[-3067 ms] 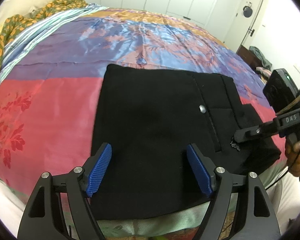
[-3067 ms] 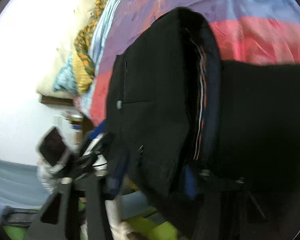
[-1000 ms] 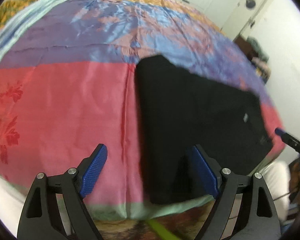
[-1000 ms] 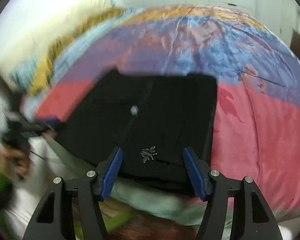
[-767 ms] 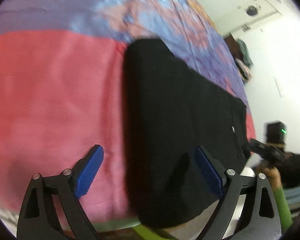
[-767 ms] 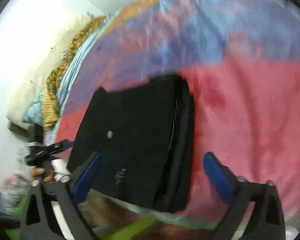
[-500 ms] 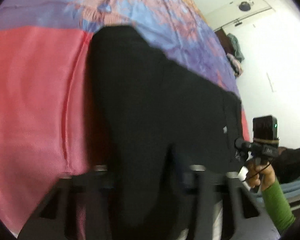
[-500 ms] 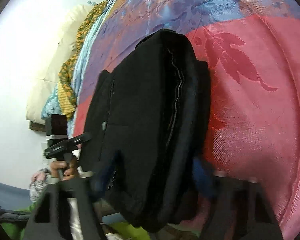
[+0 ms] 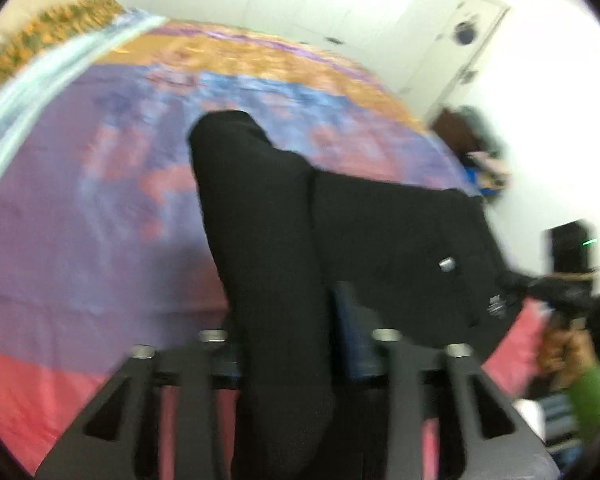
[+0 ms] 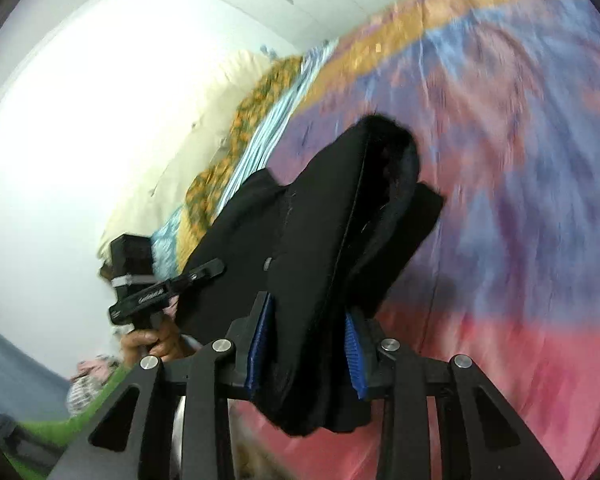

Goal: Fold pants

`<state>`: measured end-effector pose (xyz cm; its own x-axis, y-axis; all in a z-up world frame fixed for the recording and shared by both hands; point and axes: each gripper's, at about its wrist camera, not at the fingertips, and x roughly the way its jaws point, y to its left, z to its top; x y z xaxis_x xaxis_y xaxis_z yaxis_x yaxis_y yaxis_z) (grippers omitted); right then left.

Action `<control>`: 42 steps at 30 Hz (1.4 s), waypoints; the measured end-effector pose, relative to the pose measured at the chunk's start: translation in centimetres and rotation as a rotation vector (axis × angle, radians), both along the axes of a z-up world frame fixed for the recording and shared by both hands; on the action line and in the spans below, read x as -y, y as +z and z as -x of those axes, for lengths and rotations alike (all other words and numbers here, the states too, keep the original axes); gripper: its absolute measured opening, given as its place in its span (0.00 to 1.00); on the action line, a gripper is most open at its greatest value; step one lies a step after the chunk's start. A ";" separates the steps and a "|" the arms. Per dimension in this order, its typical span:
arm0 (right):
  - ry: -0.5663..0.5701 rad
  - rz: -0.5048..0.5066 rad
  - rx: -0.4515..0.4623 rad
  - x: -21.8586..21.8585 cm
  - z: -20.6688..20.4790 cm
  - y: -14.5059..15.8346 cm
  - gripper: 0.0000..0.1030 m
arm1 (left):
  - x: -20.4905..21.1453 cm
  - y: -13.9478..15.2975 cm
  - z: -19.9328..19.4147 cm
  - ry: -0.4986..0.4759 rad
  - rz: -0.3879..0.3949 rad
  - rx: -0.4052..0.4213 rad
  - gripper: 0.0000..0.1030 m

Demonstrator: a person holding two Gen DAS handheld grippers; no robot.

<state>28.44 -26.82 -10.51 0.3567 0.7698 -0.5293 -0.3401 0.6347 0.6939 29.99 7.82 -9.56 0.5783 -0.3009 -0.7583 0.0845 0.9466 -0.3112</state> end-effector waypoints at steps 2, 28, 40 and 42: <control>-0.121 0.085 -0.007 1.8 -1.5 -1.3 0.35 | -0.5 -2.5 0.0 0.075 -0.099 -0.025 0.68; -0.447 0.644 0.448 -7.8 26.2 6.2 1.00 | 8.7 4.0 21.1 0.132 -0.351 0.151 0.99; -0.375 0.762 0.323 -10.0 25.0 5.1 1.00 | 8.2 3.9 21.3 0.183 -0.384 0.105 0.99; -0.373 0.791 0.319 -10.2 25.0 5.1 1.00 | 8.0 3.9 21.3 0.174 -0.346 0.093 0.99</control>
<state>3.43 -16.59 -5.45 0.7275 0.0328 -0.6853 -0.1186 0.9898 -0.0786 8.67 -0.14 -5.70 0.6690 0.0714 -0.7398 -0.0732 0.9969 0.0300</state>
